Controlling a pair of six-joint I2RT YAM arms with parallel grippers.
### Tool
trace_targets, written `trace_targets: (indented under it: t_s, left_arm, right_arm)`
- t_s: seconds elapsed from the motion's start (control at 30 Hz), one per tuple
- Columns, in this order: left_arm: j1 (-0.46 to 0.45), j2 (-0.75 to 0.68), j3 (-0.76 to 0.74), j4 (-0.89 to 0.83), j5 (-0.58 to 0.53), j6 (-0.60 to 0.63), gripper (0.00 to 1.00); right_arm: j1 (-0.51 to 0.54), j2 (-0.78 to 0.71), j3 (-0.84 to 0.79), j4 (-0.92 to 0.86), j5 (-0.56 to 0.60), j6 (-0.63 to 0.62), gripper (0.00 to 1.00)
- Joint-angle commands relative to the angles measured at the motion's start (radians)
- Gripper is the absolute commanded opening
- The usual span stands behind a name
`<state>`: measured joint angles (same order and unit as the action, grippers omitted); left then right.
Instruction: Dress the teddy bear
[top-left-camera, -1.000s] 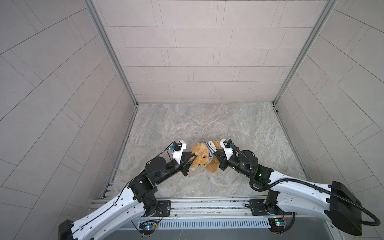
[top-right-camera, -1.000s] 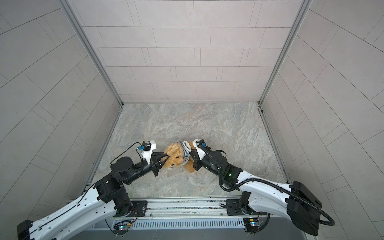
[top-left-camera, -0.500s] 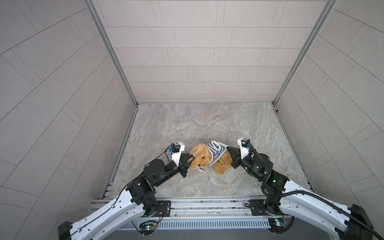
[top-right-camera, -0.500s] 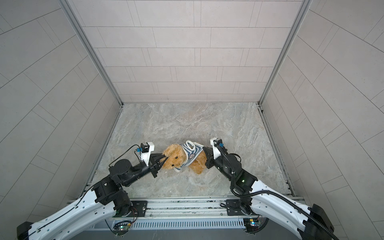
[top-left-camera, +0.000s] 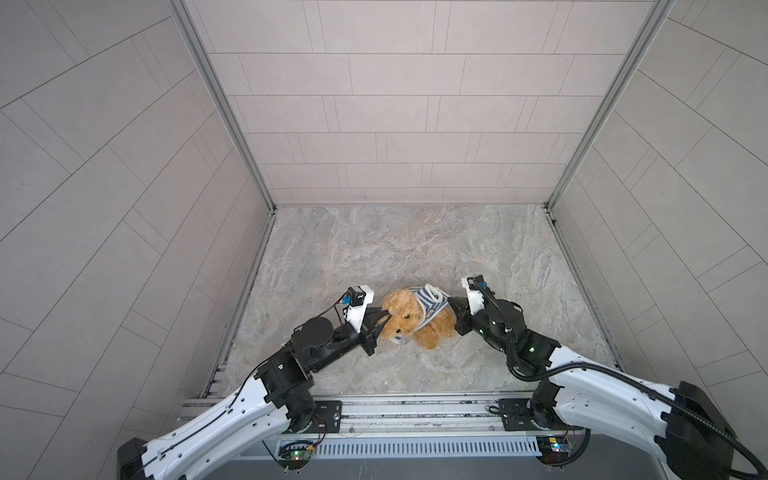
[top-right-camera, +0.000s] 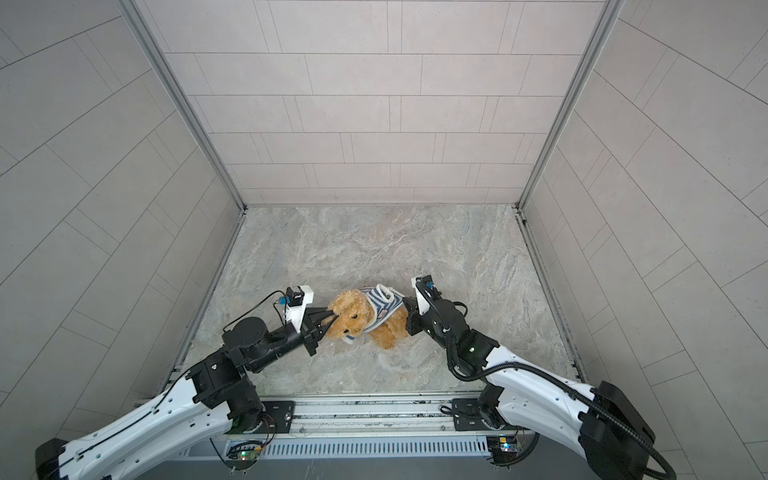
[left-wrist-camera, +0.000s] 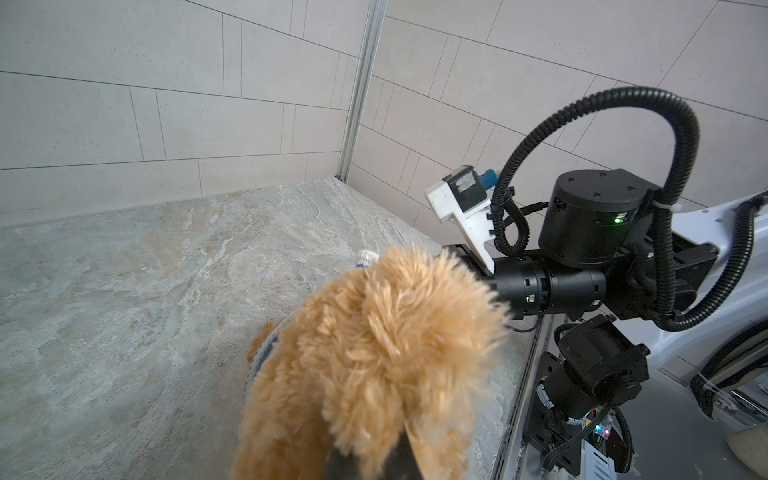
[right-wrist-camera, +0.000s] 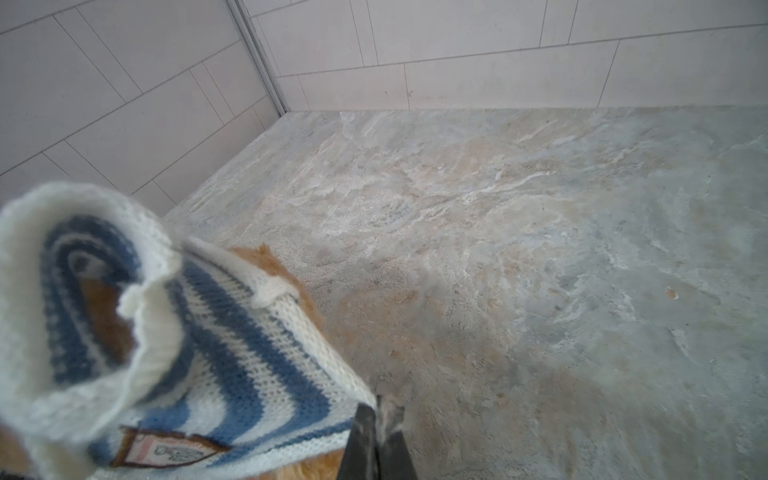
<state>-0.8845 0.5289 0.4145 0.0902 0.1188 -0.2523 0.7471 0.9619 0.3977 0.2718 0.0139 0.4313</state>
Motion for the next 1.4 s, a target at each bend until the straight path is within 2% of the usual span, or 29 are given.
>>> trace_targets:
  t_s: [0.0,0.07,0.13,0.27,0.37,0.5,0.63,0.8,1.0,1.13,1.23,1.37]
  left_arm:
    - [-0.005,0.001,0.034,0.057,0.008,0.029,0.0]
    - [-0.005,0.006,0.039,0.053,-0.003,0.037,0.0]
    - [-0.005,0.012,0.042,0.052,-0.039,0.05,0.0]
    - [-0.006,0.098,0.101,0.057,-0.212,0.122,0.0]
    - [-0.006,0.18,0.155,0.101,-0.222,0.173,0.0]
    - [-0.035,0.28,0.221,0.129,-0.234,0.25,0.0]
    - [-0.138,0.366,0.256,0.13,-0.318,0.367,0.0]
    - [-0.251,0.402,0.209,0.053,-0.324,0.395,0.0]
    - [-0.366,0.353,0.107,-0.069,-0.374,0.331,0.0]
    - [-0.411,0.35,0.084,-0.15,-0.323,0.265,0.0]
    - [-0.446,0.357,0.062,-0.162,-0.294,0.207,0.2]
    - [-0.459,0.352,0.008,-0.149,-0.292,0.158,0.31]
  right_arm:
    - [-0.015,0.02,0.043,-0.006,-0.055,0.064,0.0]
    - [-0.015,0.019,0.075,-0.021,-0.127,0.073,0.0]
    - [-0.015,0.011,0.102,-0.08,-0.152,0.076,0.02]
    - [-0.021,-0.072,0.089,-0.162,-0.091,0.064,0.2]
    - [-0.031,-0.158,0.1,-0.237,-0.05,0.043,0.34]
    - [-0.055,-0.252,0.117,-0.341,0.0,0.011,0.44]
    - [-0.103,-0.303,0.115,-0.38,-0.014,0.012,0.46]
    - [-0.168,-0.33,0.117,-0.414,-0.043,-0.007,0.47]
    - [-0.202,-0.29,0.136,-0.409,-0.093,-0.029,0.47]
    - [-0.201,-0.217,0.15,-0.361,-0.143,-0.037,0.47]
    - [-0.189,-0.159,0.162,-0.344,-0.153,-0.051,0.47]
    - [-0.162,-0.086,0.179,-0.303,-0.16,-0.058,0.47]
